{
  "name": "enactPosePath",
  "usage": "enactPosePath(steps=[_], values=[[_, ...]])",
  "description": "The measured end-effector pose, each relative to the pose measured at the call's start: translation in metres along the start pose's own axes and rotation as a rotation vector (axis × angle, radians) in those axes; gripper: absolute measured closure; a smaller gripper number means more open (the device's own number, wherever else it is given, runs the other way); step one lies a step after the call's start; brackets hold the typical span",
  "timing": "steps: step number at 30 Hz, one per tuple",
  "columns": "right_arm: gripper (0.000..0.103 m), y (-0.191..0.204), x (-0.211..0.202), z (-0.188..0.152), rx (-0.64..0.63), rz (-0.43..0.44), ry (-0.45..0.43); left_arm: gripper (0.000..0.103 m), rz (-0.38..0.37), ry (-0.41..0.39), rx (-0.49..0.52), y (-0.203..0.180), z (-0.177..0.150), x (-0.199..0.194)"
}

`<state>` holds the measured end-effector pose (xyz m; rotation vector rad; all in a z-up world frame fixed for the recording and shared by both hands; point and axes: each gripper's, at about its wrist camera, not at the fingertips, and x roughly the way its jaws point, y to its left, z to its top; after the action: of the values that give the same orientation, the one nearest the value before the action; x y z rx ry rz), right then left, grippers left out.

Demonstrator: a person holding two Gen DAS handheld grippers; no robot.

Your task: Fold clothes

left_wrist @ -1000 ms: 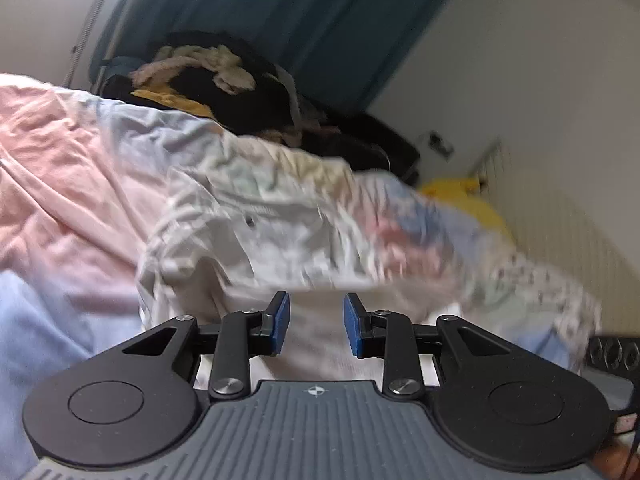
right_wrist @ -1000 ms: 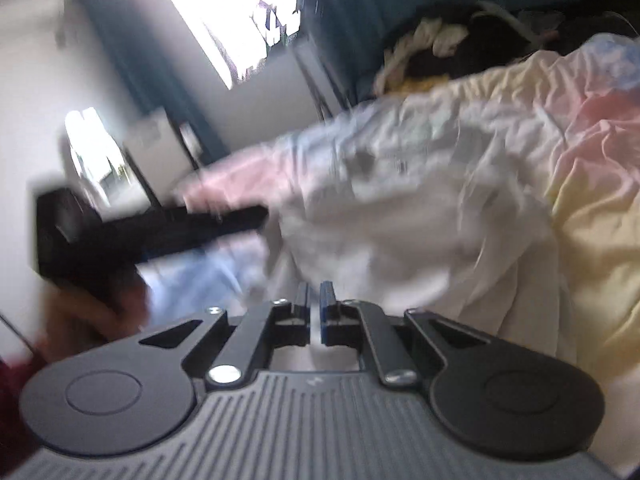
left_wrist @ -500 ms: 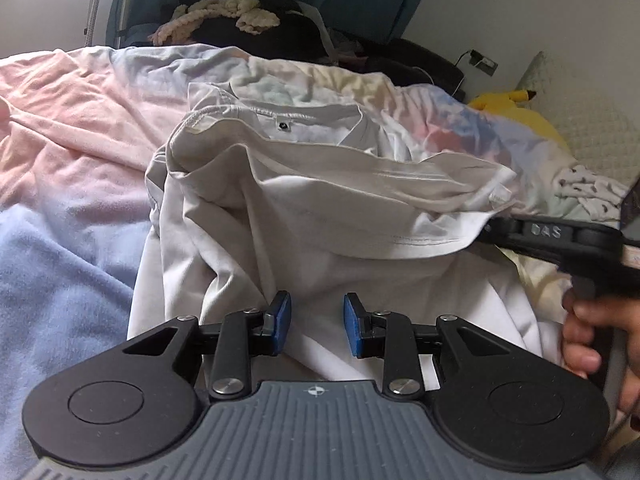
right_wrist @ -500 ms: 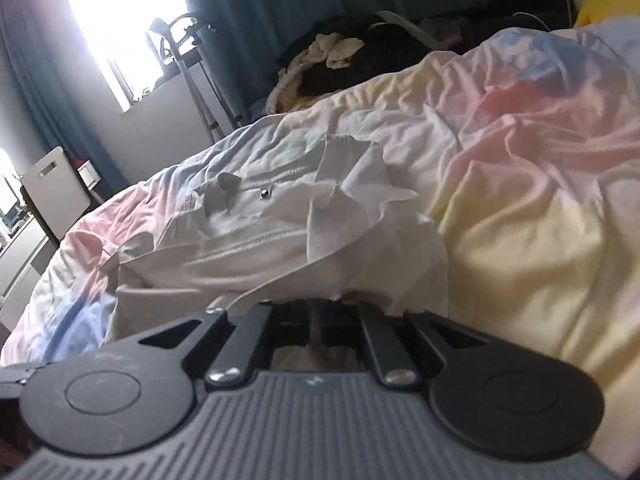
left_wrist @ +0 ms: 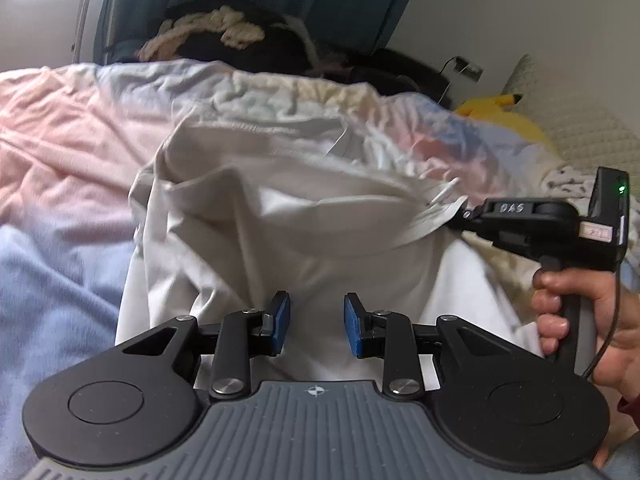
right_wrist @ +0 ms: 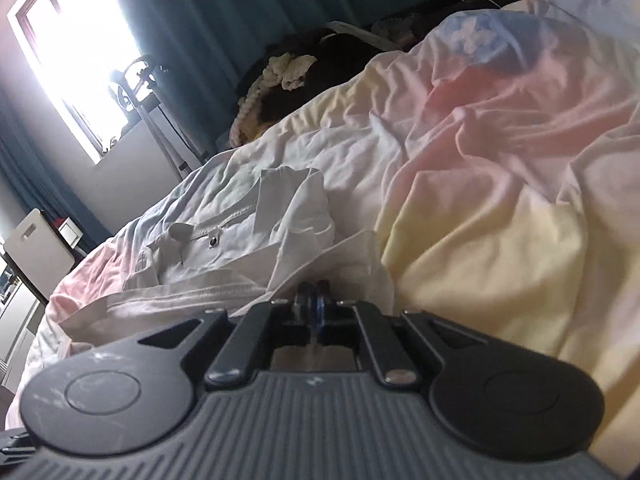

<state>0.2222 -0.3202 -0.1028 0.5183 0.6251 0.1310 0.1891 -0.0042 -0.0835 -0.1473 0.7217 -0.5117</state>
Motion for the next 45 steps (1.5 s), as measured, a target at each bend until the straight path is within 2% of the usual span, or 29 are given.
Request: enactPosePath(steps=[3, 8, 11, 12, 14, 17, 20, 23, 31, 32, 35, 40, 45], values=[[0.096, 0.015, -0.008, -0.002, -0.058, 0.005, -0.015, 0.070, -0.003, -0.018, -0.004, -0.005, 0.005, -0.002], [0.096, 0.045, -0.014, -0.011, -0.191, 0.031, -0.002, 0.070, 0.063, 0.021, -0.023, -0.015, 0.024, 0.022], [0.096, 0.058, -0.008, -0.018, -0.272, 0.000, 0.021, 0.070, 0.139, 0.022, -0.108, -0.007, 0.034, 0.040], [0.096, 0.062, -0.006, -0.020, -0.300, -0.013, 0.028, 0.070, 0.143, 0.024, -0.121, -0.004, 0.037, 0.044], [0.096, 0.064, -0.001, -0.021, -0.335, -0.054, 0.030, 0.071, 0.159, 0.007, -0.098, 0.000, 0.042, 0.048], [0.097, 0.056, 0.003, -0.018, -0.308, -0.101, 0.035, 0.071, 0.203, -0.048, -0.033, 0.006, 0.047, 0.046], [0.097, 0.041, 0.005, -0.012, -0.249, -0.156, 0.044, 0.071, 0.173, -0.046, -0.063, 0.019, 0.049, 0.047], [0.099, 0.028, 0.011, -0.011, -0.197, -0.155, 0.065, 0.071, 0.175, -0.044, -0.034, 0.018, 0.046, 0.052], [0.098, 0.026, 0.009, -0.012, -0.195, -0.139, 0.059, 0.069, 0.204, -0.048, 0.016, 0.007, 0.041, 0.048], [0.098, 0.026, 0.008, -0.012, -0.191, -0.134, 0.059, 0.067, 0.211, -0.048, 0.019, 0.005, 0.041, 0.045], [0.096, 0.028, -0.001, -0.010, -0.177, -0.124, 0.041, 0.051, 0.232, -0.066, 0.034, -0.003, 0.039, 0.030], [0.096, 0.041, -0.040, -0.012, -0.199, -0.102, -0.036, 0.049, 0.234, -0.099, 0.059, -0.018, 0.038, 0.000], [0.095, 0.050, -0.088, -0.014, -0.201, -0.049, -0.085, 0.040, 0.243, -0.137, 0.095, -0.038, 0.024, -0.040]])
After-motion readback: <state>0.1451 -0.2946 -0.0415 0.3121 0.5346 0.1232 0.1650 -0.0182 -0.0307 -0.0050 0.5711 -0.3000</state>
